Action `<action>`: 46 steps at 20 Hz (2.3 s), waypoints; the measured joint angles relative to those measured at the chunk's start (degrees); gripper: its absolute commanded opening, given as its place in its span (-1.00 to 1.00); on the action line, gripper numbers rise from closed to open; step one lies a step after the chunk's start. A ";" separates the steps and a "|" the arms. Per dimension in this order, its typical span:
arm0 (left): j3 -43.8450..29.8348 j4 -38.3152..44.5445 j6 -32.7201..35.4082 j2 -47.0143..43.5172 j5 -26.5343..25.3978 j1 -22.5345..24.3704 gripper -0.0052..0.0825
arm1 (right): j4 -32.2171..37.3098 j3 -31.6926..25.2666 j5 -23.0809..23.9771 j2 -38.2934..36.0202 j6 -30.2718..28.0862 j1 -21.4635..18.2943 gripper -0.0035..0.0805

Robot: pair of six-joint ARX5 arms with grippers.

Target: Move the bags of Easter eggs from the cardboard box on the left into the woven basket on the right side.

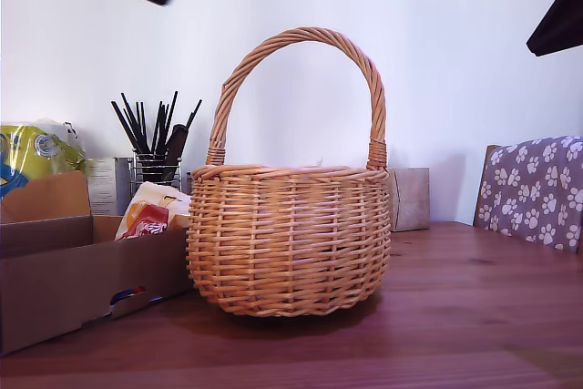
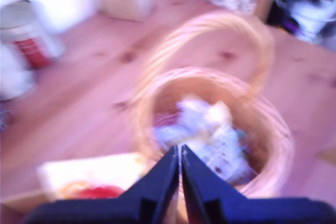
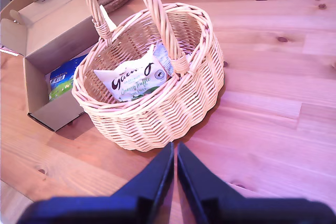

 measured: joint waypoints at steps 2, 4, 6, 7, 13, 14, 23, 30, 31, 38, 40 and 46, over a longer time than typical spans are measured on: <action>-8.81 6.47 0.96 -7.10 3.34 4.98 -0.94 | 0.00 0.00 0.00 0.00 0.00 0.00 -0.94; -13.49 7.37 2.08 -10.54 5.53 8.26 -0.93 | 0.00 0.00 0.00 0.00 0.00 0.00 -0.94; -14.14 5.73 3.76 -9.79 7.15 10.25 -0.72 | 0.00 0.00 0.00 0.00 0.00 0.00 -0.94; -14.14 5.31 4.83 -9.03 7.82 10.84 -0.27 | 0.00 0.00 0.00 0.00 0.00 0.00 -0.94; -14.12 8.41 8.55 0.09 5.92 11.10 0.90 | 0.00 0.00 0.00 0.00 0.00 0.00 -0.94; -14.12 9.77 9.99 3.10 5.86 11.10 0.90 | 0.00 0.00 0.00 0.00 0.00 0.00 -0.94; -12.92 20.61 12.90 23.26 8.37 13.68 0.90 | 0.00 0.00 0.00 0.02 0.00 0.00 -0.94; -11.32 25.83 10.29 29.44 6.95 12.70 0.90 | 0.00 0.00 0.00 0.02 0.00 0.00 -0.94; -11.32 26.88 9.70 30.40 6.19 12.57 0.90 | 0.00 0.00 0.00 0.02 0.00 0.00 -0.94; -10.38 31.41 7.74 38.36 4.00 12.46 0.90 | 0.00 0.00 0.00 0.02 0.00 0.00 -0.94; -9.22 32.85 7.15 40.11 3.82 12.46 0.90 | 0.00 0.00 0.00 0.02 0.00 0.00 -0.94; -6.73 33.20 5.18 43.10 3.87 12.46 0.16 | 0.00 0.00 0.00 0.02 0.00 0.00 -0.94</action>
